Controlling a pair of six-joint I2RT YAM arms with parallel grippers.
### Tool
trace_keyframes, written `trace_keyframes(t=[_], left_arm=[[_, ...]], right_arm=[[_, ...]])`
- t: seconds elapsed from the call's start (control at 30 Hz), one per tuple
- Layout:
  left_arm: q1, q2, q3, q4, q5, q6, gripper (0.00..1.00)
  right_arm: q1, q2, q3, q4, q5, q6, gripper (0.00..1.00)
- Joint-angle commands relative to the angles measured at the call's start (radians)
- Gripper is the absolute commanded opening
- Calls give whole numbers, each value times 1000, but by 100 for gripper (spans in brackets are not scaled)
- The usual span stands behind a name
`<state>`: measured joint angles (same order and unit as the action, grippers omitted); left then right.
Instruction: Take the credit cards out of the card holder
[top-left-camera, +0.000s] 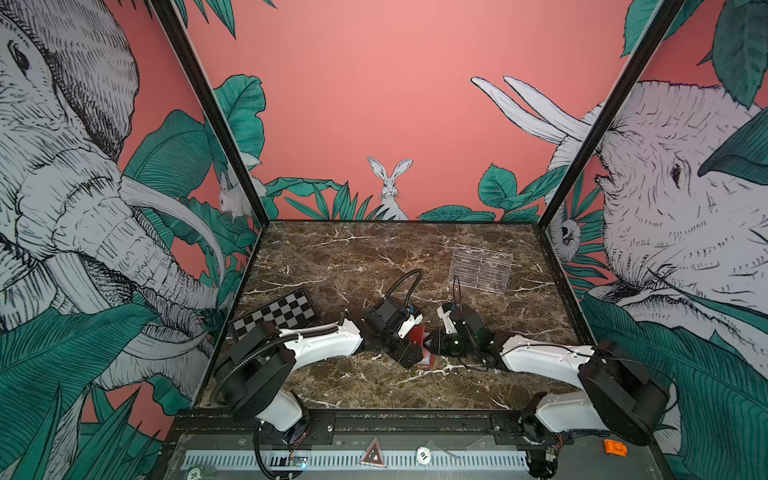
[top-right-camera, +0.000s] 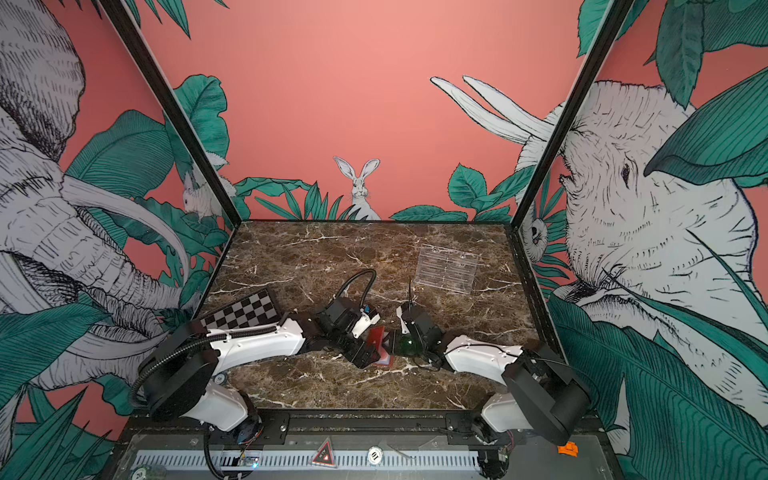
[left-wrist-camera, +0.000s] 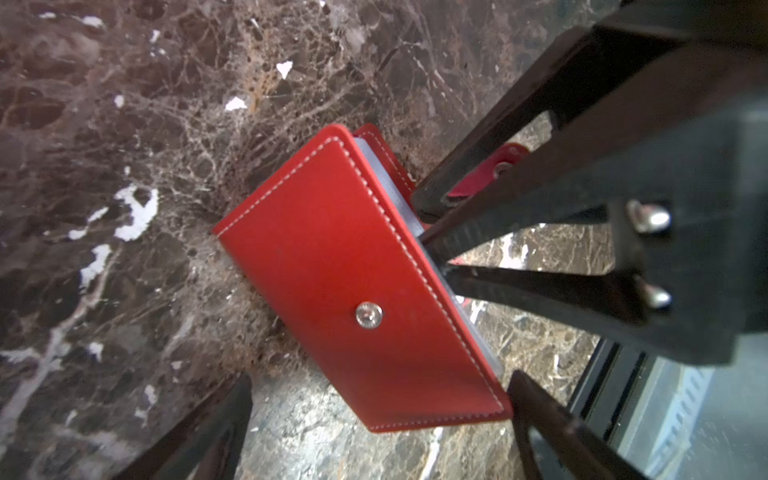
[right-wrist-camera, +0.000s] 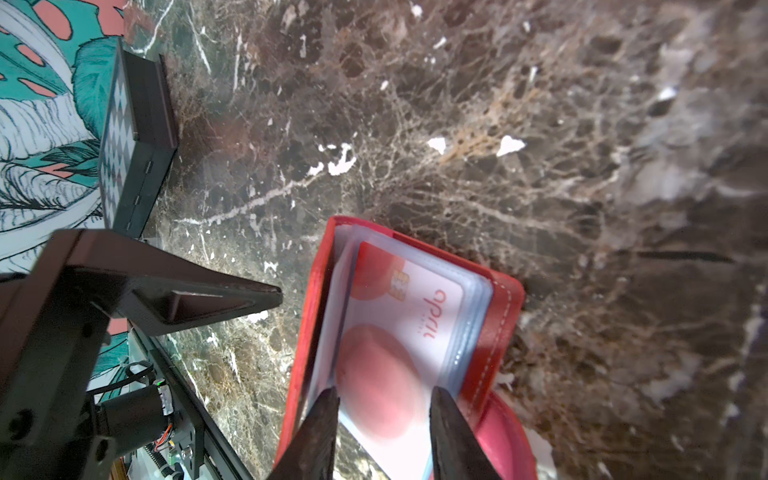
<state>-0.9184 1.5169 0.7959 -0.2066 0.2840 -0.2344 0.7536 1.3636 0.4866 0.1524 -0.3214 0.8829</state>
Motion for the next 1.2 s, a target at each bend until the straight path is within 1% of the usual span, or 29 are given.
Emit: trace_keyframes(t=[0.0, 0.17, 0.47, 0.63, 0.87, 1.0, 1.13, 1.17], left_arm=[[-4, -28, 8, -19, -36, 12, 96], [-2, -24, 6, -23, -63, 12, 95], [16, -59, -3, -14, -101, -9, 93], [37, -67, -22, 17, -104, -43, 91], [58, -70, -27, 28, -130, -75, 83], [75, -72, -22, 18, -150, -92, 74], [88, -88, -30, 42, -162, -112, 62], [91, -91, -30, 45, -165, -115, 60]], right_arm=[[5, -5, -17, 17, 20, 2, 37], [5, -14, -21, 4, 28, -1, 38], [3, -53, -28, -55, 59, -17, 50], [2, -89, -42, -86, 79, -22, 55], [-5, -118, -46, -118, 84, -28, 57], [-6, -123, -45, -114, 83, -27, 57], [-6, -118, -39, -103, 76, -23, 57], [-6, -118, -35, -101, 75, -25, 57]])
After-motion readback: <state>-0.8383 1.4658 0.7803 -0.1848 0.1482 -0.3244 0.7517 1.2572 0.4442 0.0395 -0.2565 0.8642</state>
